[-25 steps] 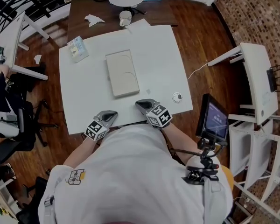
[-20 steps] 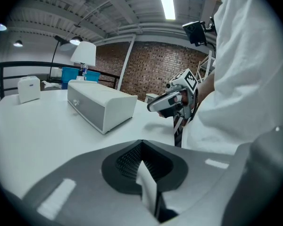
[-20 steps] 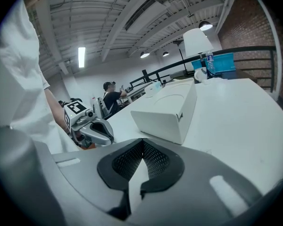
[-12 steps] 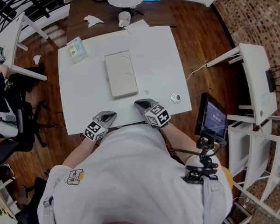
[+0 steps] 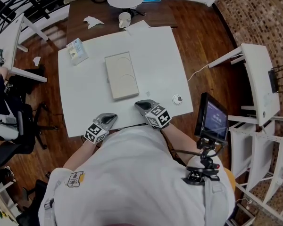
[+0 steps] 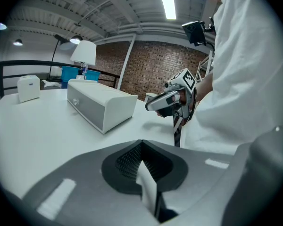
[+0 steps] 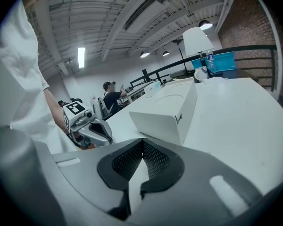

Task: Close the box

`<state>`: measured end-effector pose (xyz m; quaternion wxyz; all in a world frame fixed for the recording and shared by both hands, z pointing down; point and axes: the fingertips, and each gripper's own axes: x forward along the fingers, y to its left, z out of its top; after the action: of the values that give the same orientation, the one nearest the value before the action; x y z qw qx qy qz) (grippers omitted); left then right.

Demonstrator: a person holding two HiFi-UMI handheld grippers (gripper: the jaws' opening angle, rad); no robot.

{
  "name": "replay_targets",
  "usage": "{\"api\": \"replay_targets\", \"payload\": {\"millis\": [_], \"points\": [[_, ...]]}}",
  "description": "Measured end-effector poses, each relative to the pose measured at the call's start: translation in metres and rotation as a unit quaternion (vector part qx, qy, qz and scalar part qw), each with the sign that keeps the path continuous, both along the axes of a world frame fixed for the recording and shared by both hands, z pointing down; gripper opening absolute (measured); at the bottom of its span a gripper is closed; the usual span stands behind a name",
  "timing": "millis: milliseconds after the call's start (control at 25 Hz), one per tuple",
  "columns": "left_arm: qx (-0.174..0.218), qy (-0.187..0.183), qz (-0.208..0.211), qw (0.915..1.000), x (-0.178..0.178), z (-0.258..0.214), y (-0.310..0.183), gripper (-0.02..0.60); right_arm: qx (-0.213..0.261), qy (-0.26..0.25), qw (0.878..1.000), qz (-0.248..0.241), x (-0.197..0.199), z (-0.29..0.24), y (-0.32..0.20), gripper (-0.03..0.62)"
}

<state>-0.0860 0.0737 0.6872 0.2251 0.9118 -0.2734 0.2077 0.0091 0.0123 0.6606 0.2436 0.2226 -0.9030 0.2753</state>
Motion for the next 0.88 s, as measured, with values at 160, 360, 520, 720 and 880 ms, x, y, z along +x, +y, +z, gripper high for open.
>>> {"api": "replay_targets", "payload": {"millis": [160, 360, 520, 720, 880], "points": [[0.001, 0.001, -0.003, 1.0, -0.0007, -0.001, -0.0013, 0.0, 0.0, 0.0, 1.0, -0.003, -0.0022, -0.0008, -0.0014, 0.0], [0.001, 0.002, -0.005, 1.0, 0.0, -0.0003, -0.0016, 0.0, 0.001, 0.0, 1.0, -0.006, -0.003, -0.0004, -0.0023, 0.0], [0.002, 0.003, -0.005, 1.0, -0.0003, -0.0012, -0.0004, 0.0, 0.001, 0.0, 1.0, -0.006, -0.0033, -0.0009, -0.0011, 0.0], [0.002, 0.002, -0.006, 1.0, -0.0005, -0.0008, -0.0008, 0.0, 0.001, 0.0, 1.0, -0.01, -0.0042, -0.0008, -0.0014, 0.0], [0.002, 0.001, -0.008, 1.0, -0.0014, -0.0006, -0.0032, 0.0, 0.005, 0.006, 1.0, -0.023, -0.0058, 0.0001, 0.0003, 0.0]]}}
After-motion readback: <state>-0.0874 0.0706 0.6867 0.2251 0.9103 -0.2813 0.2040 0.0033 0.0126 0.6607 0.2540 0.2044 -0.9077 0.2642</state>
